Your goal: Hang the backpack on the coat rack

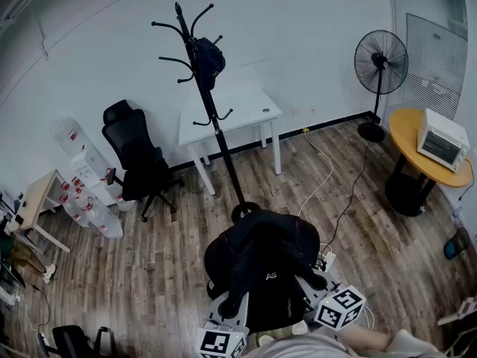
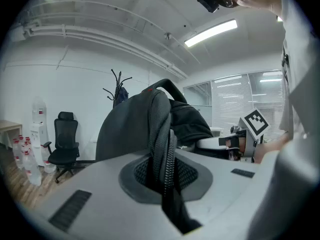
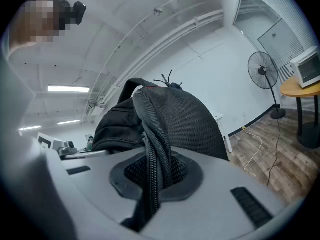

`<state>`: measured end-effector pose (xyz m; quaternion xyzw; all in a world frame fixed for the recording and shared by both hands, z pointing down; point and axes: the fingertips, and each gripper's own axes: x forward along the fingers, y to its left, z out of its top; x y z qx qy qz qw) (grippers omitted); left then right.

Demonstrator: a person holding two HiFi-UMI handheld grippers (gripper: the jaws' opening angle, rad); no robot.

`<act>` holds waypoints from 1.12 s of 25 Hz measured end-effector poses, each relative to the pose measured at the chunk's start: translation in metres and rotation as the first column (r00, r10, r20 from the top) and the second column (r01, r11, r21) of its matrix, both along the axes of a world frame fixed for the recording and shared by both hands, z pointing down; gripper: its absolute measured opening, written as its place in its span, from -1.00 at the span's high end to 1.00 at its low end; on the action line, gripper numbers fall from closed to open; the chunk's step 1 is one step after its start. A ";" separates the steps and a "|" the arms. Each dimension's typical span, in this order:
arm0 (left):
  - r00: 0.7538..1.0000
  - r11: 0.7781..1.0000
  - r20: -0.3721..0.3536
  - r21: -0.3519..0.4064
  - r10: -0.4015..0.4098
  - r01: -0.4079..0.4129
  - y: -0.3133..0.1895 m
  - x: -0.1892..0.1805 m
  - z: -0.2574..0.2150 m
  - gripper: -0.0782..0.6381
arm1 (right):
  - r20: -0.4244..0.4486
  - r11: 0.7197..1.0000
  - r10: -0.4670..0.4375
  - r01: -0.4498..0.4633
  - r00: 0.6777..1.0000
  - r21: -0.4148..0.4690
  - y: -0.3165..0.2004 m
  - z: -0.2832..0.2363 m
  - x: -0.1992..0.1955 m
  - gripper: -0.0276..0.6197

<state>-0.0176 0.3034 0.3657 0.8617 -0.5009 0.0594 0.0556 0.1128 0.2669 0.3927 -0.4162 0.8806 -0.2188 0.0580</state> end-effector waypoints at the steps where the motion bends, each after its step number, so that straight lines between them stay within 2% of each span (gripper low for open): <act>1: 1.000 1.000 0.002 -0.003 0.000 0.000 -0.001 0.002 0.000 0.71 | 0.002 1.000 0.000 0.000 1.000 -0.002 -0.001 0.001 0.002 0.82; 10: 1.000 1.000 0.019 -0.007 -0.012 0.012 -0.012 0.023 -0.002 0.71 | 0.022 1.000 -0.016 0.017 1.000 -0.011 -0.016 0.001 0.022 0.82; 22: 0.997 0.997 0.017 0.003 -0.080 0.080 -0.041 0.053 -0.002 0.71 | 0.025 0.996 -0.089 0.089 0.996 -0.003 -0.047 -0.004 0.052 0.82; 28: 0.997 0.997 0.034 0.027 -0.076 0.075 -0.061 0.056 0.007 0.71 | 0.021 0.995 -0.098 0.098 0.995 -0.017 -0.068 0.003 0.056 0.82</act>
